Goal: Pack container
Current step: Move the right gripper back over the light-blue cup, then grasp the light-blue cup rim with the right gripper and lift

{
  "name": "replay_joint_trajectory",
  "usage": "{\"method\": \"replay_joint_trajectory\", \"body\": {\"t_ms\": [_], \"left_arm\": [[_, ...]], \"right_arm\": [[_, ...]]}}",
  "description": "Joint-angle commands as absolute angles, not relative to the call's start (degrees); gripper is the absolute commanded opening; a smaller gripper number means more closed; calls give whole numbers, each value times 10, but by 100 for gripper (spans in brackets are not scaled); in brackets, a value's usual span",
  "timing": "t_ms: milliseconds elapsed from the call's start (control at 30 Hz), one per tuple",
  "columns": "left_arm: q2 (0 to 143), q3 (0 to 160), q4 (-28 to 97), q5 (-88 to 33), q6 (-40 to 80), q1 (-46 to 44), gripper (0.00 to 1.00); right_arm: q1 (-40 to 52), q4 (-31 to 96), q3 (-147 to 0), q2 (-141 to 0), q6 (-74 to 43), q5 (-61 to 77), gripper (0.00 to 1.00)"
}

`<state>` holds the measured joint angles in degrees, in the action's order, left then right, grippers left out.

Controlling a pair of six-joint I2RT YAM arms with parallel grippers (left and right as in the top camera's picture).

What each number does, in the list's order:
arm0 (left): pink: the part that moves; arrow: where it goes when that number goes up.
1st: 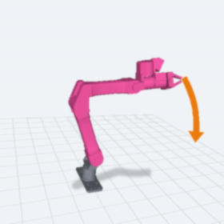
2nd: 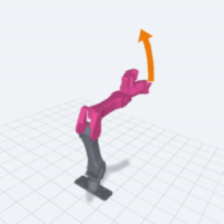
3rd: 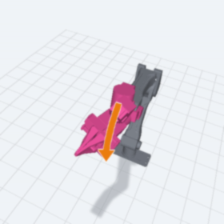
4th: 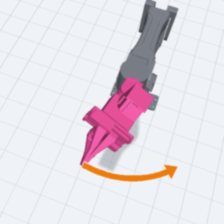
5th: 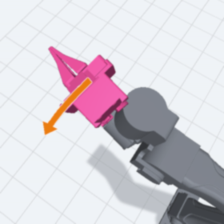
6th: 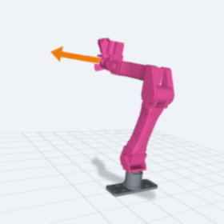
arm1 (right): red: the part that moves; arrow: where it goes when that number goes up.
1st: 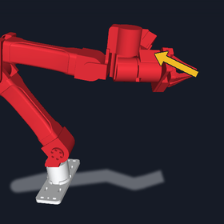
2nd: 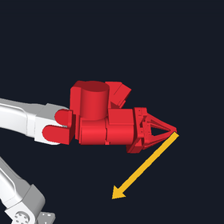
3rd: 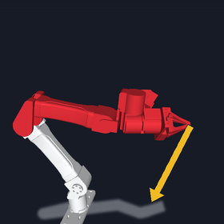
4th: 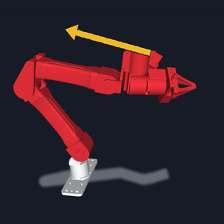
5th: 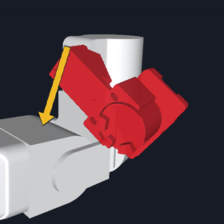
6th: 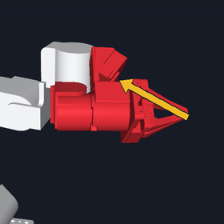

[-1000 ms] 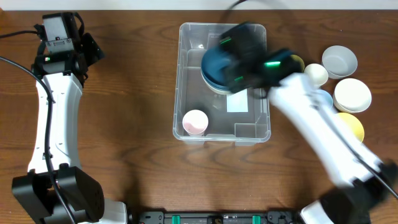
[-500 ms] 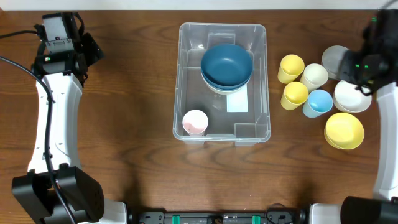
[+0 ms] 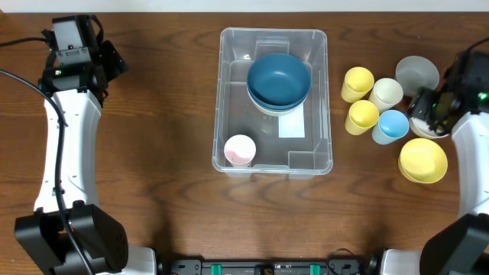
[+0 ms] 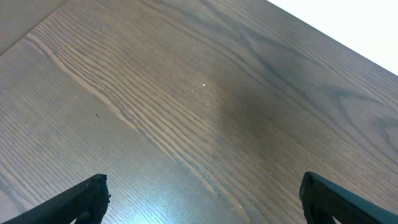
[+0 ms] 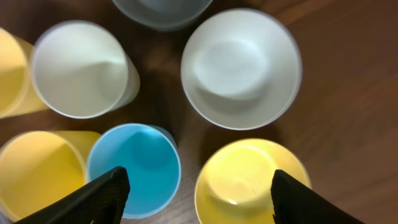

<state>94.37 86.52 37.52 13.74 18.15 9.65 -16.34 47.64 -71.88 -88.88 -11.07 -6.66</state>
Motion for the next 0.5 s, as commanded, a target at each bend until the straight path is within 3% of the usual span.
{"method": "replay_joint_trajectory", "body": {"t_ms": [0,133,267,467], "left_arm": [[935,872,377,144,180,98,98],[935,872,377,144,180,98,98],[935,872,377,144,180,98,98],[935,872,377,144,180,98,98]], "right_arm": [[-165,436,-665,-893,-75,-28,76],[-165,391,-620,-893,-61,-12,73],[-165,360,-592,-893,-62,-10,57],[-165,325,-564,-893,-68,-10,48]]}}
